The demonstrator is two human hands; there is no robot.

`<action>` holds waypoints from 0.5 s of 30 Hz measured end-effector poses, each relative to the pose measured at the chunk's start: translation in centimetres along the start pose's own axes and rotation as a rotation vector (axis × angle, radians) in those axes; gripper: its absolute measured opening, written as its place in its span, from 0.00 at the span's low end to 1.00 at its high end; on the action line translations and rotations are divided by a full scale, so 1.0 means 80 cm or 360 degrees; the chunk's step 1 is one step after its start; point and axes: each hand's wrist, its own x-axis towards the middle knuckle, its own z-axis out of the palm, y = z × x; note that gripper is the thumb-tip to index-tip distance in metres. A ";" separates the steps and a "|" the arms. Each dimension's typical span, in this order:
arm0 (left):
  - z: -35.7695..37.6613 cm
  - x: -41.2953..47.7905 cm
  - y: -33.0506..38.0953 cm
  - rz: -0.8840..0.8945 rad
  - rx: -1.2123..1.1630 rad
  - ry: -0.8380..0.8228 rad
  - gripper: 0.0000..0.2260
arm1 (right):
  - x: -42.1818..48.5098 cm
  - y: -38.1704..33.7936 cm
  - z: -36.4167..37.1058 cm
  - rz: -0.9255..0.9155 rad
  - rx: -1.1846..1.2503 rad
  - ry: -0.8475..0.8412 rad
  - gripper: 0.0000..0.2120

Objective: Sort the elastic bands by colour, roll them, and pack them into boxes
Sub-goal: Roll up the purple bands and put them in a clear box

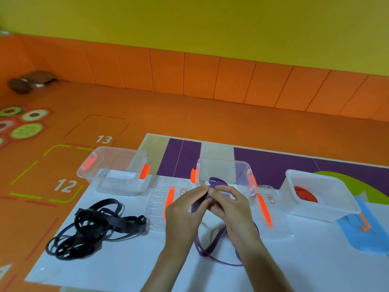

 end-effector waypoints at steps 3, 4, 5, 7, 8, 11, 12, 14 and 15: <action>-0.005 0.000 0.005 -0.0051 0.0030 -0.0090 0.24 | -0.004 0.011 0.002 0.0037 0.0022 0.0013 0.11; -0.006 0.001 0.007 -0.0099 0.0040 -0.0121 0.27 | -0.005 0.012 0.003 0.0002 -0.0053 0.0048 0.10; -0.006 0.002 0.007 -0.0122 0.0066 -0.0147 0.29 | -0.004 0.013 0.003 -0.0055 -0.0186 0.0085 0.09; -0.005 0.004 0.007 -0.0090 0.0126 -0.0170 0.30 | -0.003 0.013 0.001 -0.0212 -0.0535 0.0080 0.06; -0.005 0.003 0.009 -0.0093 0.0113 -0.0165 0.29 | -0.002 0.012 -0.002 -0.0274 -0.0654 0.0032 0.04; -0.012 0.009 0.014 -0.0281 -0.0176 -0.0098 0.21 | 0.001 0.004 -0.012 -0.0320 -0.0683 -0.0249 0.05; -0.017 0.012 0.013 -0.0405 -0.0348 -0.0100 0.19 | 0.002 -0.002 -0.017 -0.0295 -0.0672 -0.0339 0.05; -0.027 0.019 0.009 -0.0637 -0.0687 -0.0218 0.16 | 0.003 -0.015 -0.028 -0.0255 -0.0687 -0.0428 0.05; -0.030 0.019 0.009 -0.0720 -0.0782 -0.0290 0.15 | 0.003 -0.020 -0.032 -0.0259 -0.0714 -0.0427 0.04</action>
